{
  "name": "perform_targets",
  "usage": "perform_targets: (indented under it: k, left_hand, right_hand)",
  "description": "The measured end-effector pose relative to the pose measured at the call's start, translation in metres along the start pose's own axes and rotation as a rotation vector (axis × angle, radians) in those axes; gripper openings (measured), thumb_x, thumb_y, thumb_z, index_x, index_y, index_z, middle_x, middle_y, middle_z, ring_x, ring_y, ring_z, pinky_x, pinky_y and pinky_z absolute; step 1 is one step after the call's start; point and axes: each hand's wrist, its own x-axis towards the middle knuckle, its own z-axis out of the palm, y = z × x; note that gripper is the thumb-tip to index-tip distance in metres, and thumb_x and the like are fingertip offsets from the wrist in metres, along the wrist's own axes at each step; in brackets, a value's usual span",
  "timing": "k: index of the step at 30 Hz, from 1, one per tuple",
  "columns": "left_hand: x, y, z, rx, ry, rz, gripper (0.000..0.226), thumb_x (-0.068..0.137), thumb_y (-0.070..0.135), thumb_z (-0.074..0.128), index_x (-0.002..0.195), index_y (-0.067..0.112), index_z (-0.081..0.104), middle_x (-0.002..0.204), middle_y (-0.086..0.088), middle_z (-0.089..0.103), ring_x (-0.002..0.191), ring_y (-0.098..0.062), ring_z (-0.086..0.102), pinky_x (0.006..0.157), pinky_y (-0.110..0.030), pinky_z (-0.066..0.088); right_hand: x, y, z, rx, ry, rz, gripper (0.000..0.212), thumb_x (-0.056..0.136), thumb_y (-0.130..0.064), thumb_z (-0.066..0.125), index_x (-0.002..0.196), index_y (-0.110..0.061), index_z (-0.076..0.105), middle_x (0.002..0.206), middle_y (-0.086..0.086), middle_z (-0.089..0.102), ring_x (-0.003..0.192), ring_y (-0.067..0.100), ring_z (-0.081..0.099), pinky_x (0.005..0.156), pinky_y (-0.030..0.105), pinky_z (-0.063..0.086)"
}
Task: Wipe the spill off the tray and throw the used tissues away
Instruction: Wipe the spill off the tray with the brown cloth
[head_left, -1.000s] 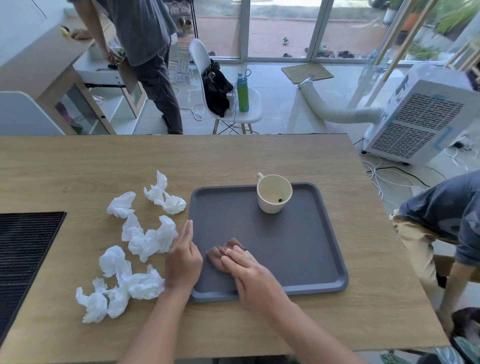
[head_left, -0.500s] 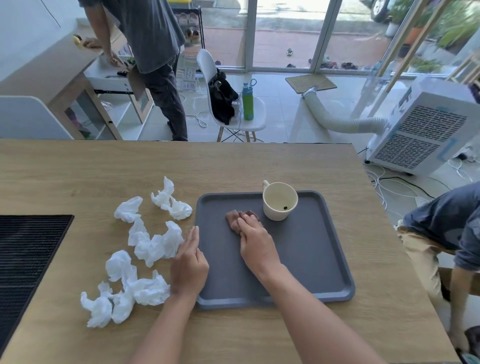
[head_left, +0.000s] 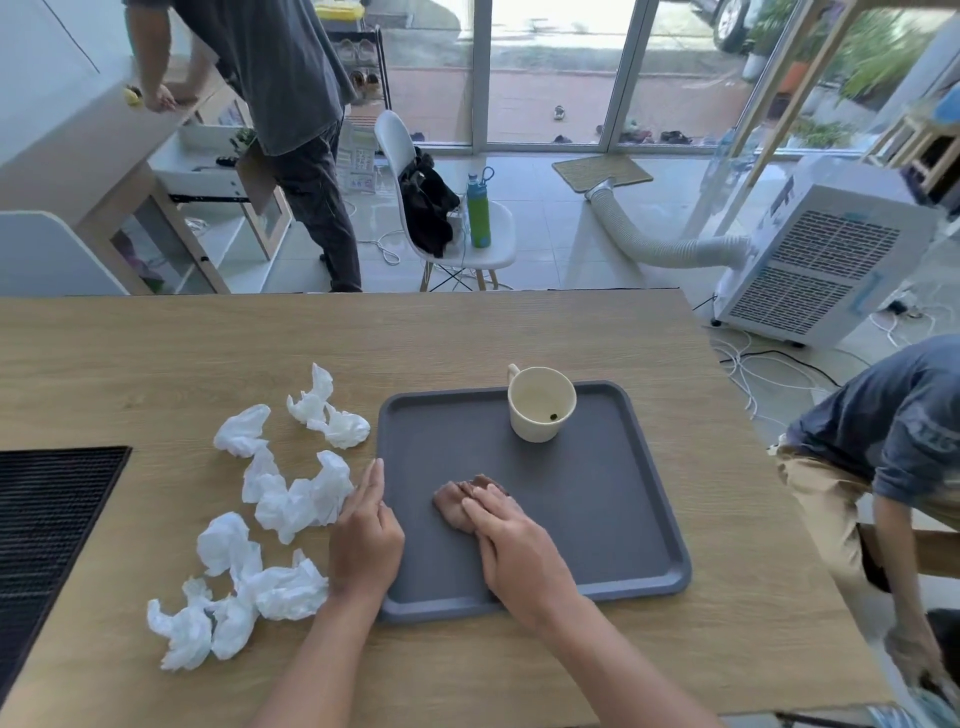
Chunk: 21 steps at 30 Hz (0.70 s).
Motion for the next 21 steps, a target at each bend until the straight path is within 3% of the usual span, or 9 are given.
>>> perform_targets:
  k: [4, 7, 12, 18, 21]
  left_hand:
    - [0.0, 0.003, -0.001, -0.001, -0.003, -0.006, 0.055, 0.09, -0.004, 0.039, 0.143, 0.012, 0.041, 0.148, -0.003, 0.042, 0.137, -0.017, 0.037, 0.109, -0.025, 0.029]
    - [0.0, 0.004, -0.001, -0.005, -0.019, -0.009, 0.056, 0.09, -0.003, 0.039, 0.143, 0.012, 0.039, 0.148, -0.002, 0.041, 0.137, -0.017, 0.036, 0.109, -0.026, 0.029]
    - [0.003, 0.007, -0.007, 0.018, -0.054, -0.001, 0.056, 0.089, 0.0, 0.041, 0.143, 0.01, 0.039, 0.149, -0.003, 0.04, 0.138, -0.018, 0.036, 0.11, -0.03, 0.034]
    - [0.004, 0.016, -0.01, 0.071, -0.082, -0.002, 0.056, 0.087, 0.004, 0.049, 0.142, 0.008, 0.04, 0.152, -0.007, 0.035, 0.138, -0.022, 0.035, 0.108, -0.03, 0.033]
    - [0.001, 0.023, -0.004, 0.166, -0.049, 0.098, 0.049, 0.085, 0.008, 0.057, 0.134, 0.008, 0.051, 0.148, -0.009, 0.041, 0.142, -0.024, 0.028, 0.115, -0.04, 0.028]
  right_hand:
    - [0.016, -0.008, 0.007, 0.02, -0.015, 0.085, 0.043, 0.093, -0.003, 0.047, 0.133, -0.015, 0.058, 0.142, 0.002, 0.054, 0.14, 0.016, 0.038, 0.117, 0.027, 0.025]
    - [0.02, -0.015, 0.004, 0.047, -0.018, 0.133, 0.043, 0.094, -0.013, 0.051, 0.136, -0.018, 0.055, 0.142, 0.0, 0.054, 0.138, 0.016, 0.04, 0.115, 0.021, 0.026]
    - [0.032, -0.012, -0.022, 0.096, 0.104, 0.351, 0.044, 0.091, -0.022, 0.056, 0.134, -0.015, 0.055, 0.121, 0.0, 0.068, 0.112, 0.019, 0.061, 0.094, 0.027, 0.047]
    - [0.056, -0.005, -0.027, -0.053, -0.162, 0.391, 0.042, 0.087, -0.039, 0.059, 0.123, -0.017, 0.061, 0.113, 0.004, 0.059, 0.11, 0.025, 0.052, 0.094, 0.035, 0.045]
    - [0.057, -0.009, -0.023, -0.049, -0.133, 0.379, 0.035, 0.087, -0.043, 0.059, 0.114, -0.021, 0.067, 0.111, 0.003, 0.053, 0.107, 0.023, 0.047, 0.092, 0.034, 0.046]
